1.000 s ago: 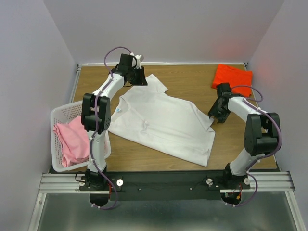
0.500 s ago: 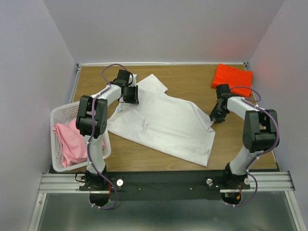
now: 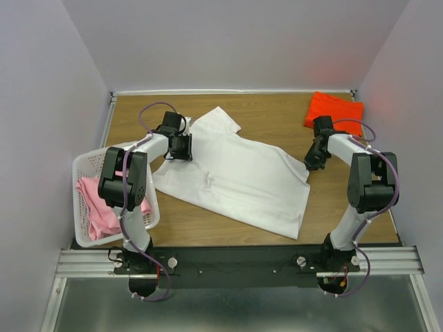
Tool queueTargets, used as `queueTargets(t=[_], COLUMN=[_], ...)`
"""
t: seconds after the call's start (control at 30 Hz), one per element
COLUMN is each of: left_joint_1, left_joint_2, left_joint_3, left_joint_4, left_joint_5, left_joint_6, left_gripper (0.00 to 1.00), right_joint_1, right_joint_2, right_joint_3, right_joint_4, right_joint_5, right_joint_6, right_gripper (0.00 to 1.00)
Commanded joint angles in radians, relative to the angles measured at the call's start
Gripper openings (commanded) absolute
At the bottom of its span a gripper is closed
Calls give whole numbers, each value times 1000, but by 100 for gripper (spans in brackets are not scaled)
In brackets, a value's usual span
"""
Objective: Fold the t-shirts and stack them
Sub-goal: Fold the tshirt
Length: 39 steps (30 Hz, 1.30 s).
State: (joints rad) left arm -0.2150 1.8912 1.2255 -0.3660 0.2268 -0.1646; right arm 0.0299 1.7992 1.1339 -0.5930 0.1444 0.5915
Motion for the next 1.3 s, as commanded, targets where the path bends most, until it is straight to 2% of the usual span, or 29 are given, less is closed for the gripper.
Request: queueTargets(t=[0.0,0.23,0.67,1.07,1.2,1.27], left_joint_1=[3,3,-9,-83,-92,-92], left_joint_2=[-27,-23,-190,-331,-385,-399], left_joint_3=[-55,-118,-332,-454,-454,-398], left_joint_4=[38,65,68,58,35,12], left_joint_5=[-41,-26,86,144,155,134], left_joint_6=[7,-10,-90,-190,-222,-223], left_gripper=[31,30,30,30,30,31], right_joint_1=[-16,-25,-84,-91,-91,-91], right_joint_2=[52,95,190,307,331,330], right_joint_3=[35,96,259,421,467,483], right_joint_4=[-7,-19,-54,-86,-105,-111], right_joint_5=[17,30,63,83,81,78], right_joint_6=[-32,-59,-127,-185,-205,-211], right_gripper=[11,5,4,4,4,4])
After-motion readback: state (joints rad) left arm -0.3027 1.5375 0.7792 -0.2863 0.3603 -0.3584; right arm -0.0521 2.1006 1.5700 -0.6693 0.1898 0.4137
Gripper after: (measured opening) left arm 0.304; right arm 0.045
